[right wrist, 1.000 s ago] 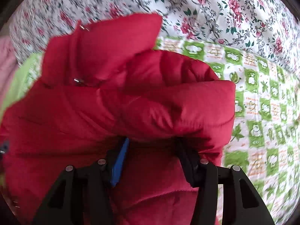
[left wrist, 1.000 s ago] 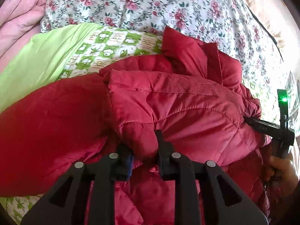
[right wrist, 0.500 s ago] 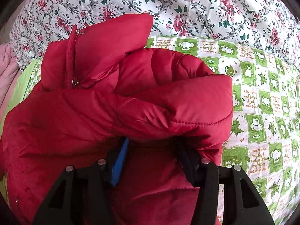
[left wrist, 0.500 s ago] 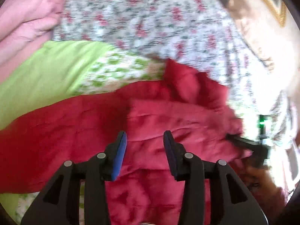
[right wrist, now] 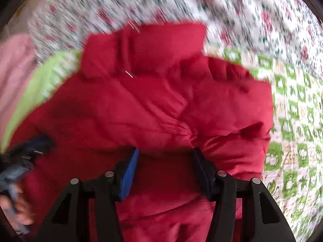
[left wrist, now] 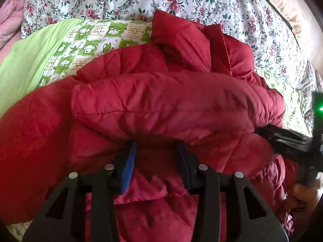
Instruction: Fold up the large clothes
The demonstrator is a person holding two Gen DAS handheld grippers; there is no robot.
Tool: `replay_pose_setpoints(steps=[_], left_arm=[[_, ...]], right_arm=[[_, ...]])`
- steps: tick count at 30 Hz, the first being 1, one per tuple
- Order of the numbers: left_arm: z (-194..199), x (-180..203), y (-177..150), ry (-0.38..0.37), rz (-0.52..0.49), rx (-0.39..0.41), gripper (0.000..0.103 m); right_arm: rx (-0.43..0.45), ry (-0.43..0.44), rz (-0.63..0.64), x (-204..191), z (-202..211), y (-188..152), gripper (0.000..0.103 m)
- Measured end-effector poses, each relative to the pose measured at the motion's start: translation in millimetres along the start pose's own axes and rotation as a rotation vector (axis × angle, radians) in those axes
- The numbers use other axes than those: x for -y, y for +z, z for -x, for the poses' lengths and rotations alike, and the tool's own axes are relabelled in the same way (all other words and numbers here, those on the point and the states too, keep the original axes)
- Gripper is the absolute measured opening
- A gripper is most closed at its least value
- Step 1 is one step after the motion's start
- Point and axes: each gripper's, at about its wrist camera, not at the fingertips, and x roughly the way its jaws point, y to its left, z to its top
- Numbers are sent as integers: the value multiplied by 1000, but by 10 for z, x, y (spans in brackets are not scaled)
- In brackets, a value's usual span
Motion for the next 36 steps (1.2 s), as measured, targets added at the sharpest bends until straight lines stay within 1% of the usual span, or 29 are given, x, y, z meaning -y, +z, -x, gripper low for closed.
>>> replay_pose_setpoints(steps=[1, 2, 4, 7, 12, 14, 17, 18, 21, 24, 27, 32, 34, 36], left_arm=[[-28, -14, -20, 0, 3, -2, 37], [-51, 0, -24, -1, 5, -5, 37], [-91, 8, -44, 3, 6, -3, 37], [-92, 10, -64, 4, 13, 7, 37], [-82, -34, -84, -13, 32, 4, 35], [-71, -11, -77, -5, 26, 3, 35], [21, 6, -80, 6, 22, 5, 35], [81, -8, -94, 2, 33, 8, 35], [270, -67, -129, -16, 73, 17, 35], [491, -160, -193, -30, 117, 31, 35], [672, -290, -282, -44, 168, 44, 35], [882, -515, -468, -47, 239, 52, 35], [951, -604, -553, -46, 264, 55, 35], [1022, -715, -654, -42, 300, 65, 36]], right_arm=[[-12, -3, -18, 77, -109, -29, 57], [-13, 18, -44, 146, -169, -46, 57], [-8, 28, -66, 206, -203, -59, 57], [-9, -6, -33, 156, -206, -84, 58], [-11, -1, -36, 175, -185, -132, 58], [-18, -2, -35, 159, -194, -89, 58], [-24, 7, -49, 168, -134, -109, 59], [-31, 6, -54, 127, -135, -58, 59], [-28, 20, -81, 137, 10, -42, 59], [1, 42, -91, 107, 219, -73, 59], [24, 63, -78, 23, 420, -106, 60], [62, 112, -47, -159, 772, -163, 60], [68, 127, -42, -171, 830, -173, 60], [68, 144, -41, -225, 896, -220, 63]])
